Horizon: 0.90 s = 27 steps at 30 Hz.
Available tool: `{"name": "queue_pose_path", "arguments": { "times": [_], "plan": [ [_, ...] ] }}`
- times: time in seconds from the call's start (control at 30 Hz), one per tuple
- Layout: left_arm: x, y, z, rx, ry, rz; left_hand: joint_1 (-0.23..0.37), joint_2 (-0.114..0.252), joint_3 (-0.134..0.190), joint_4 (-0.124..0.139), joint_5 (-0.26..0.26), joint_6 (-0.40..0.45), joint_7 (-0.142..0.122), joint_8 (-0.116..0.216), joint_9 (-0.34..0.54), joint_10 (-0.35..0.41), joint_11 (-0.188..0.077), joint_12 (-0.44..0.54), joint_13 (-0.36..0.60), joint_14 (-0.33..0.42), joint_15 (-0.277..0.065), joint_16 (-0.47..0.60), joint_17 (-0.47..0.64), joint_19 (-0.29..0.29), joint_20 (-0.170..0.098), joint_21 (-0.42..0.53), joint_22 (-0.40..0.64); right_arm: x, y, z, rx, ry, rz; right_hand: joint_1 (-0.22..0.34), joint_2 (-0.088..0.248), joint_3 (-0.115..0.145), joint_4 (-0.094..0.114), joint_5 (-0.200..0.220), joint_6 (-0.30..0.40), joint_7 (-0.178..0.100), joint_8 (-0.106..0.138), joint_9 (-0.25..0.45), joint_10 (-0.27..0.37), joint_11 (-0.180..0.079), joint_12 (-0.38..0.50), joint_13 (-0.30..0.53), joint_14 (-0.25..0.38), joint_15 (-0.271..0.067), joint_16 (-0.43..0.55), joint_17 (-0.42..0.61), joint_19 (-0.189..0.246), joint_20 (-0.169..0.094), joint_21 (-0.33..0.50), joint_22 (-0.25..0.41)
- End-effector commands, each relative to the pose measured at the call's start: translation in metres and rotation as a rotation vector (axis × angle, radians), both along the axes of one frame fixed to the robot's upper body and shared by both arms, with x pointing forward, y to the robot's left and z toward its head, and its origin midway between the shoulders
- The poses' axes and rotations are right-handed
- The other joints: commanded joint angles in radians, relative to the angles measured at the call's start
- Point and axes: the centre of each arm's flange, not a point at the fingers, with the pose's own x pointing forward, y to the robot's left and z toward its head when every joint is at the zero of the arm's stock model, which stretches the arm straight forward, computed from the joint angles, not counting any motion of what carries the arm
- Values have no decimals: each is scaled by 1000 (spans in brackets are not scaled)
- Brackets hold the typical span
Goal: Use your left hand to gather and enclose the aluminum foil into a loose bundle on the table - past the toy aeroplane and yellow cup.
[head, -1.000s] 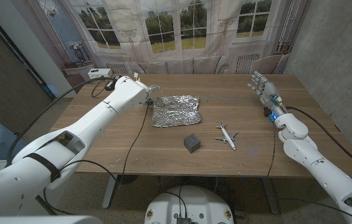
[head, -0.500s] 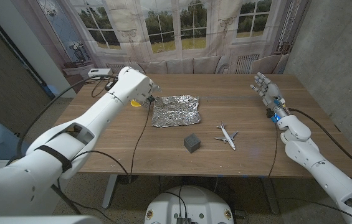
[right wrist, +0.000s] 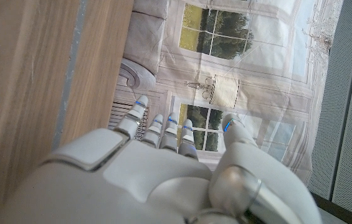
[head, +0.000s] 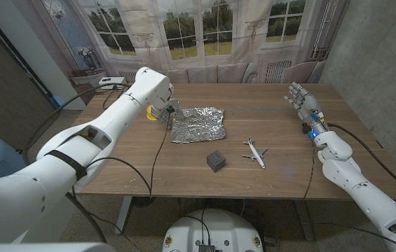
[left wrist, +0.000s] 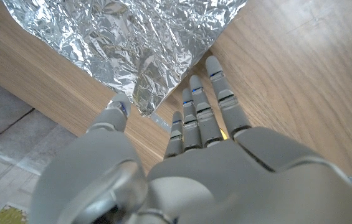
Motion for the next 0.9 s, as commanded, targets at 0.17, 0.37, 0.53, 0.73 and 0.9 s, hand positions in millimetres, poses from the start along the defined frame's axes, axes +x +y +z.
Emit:
{"name": "queue_pose_path", "arguments": {
  "times": [0.17, 0.37, 0.53, 0.73, 0.9],
  "plan": [
    [20, 11, -10, -137, 81, -47, 42, 30, 43, 5, 33, 125, 64, 24, 1, 126, -12, 15, -5, 119, -23, 1, 1, 62, -27, 21, 5, -7, -6, -5, 27, -10, -24, -13, -2, -5, 10, 4, 18, -3, 5, 1, 11, 5, 9, 3, 15, 4, 7, 5, 15, 1, 6, 6],
    [26, 24, -23, -184, 115, -25, 41, 72, 70, 16, 67, 204, 72, 32, 2, 182, -12, 15, -10, 184, -13, -1, 1, 93, -26, 33, 7, -8, -6, -2, 29, -16, -28, -20, 0, -7, 14, 4, 23, -5, 6, 2, 16, 6, 11, 3, 19, 7, 8, 6, 17, 1, 7, 6],
    [31, 28, -27, -147, 156, 11, 48, 93, 113, 9, 161, 326, 74, 36, 1, 265, -35, 10, -20, 268, -39, -15, -2, 99, -35, 39, 8, -7, -5, 0, 31, -17, -29, -26, 1, -9, 19, 5, 27, -5, 7, 2, 19, 9, 11, 3, 22, 7, 9, 7, 19, 1, 7, 6],
    [36, 31, -31, -108, 180, 54, 8, 141, 152, 35, 286, 642, 65, 62, 5, 567, -138, 49, -18, 566, -142, 25, 8, 154, -106, 88, 16, -6, -5, -1, 38, -14, -33, -33, 1, -10, 23, 6, 32, -6, 7, 2, 23, 11, 13, 3, 26, 7, 10, 8, 21, 1, 7, 6],
    [40, 33, -29, -73, 199, 71, 43, 182, 150, 17, 276, 762, 46, 82, 19, 694, -188, 90, 9, 682, -200, 94, 52, 199, -166, 134, 27, -8, -5, -1, 45, -20, -35, -35, 1, -10, 23, 7, 33, -5, 7, 2, 23, 9, 12, 3, 27, 7, 9, 7, 23, 0, 8, 6]
  ]
}}
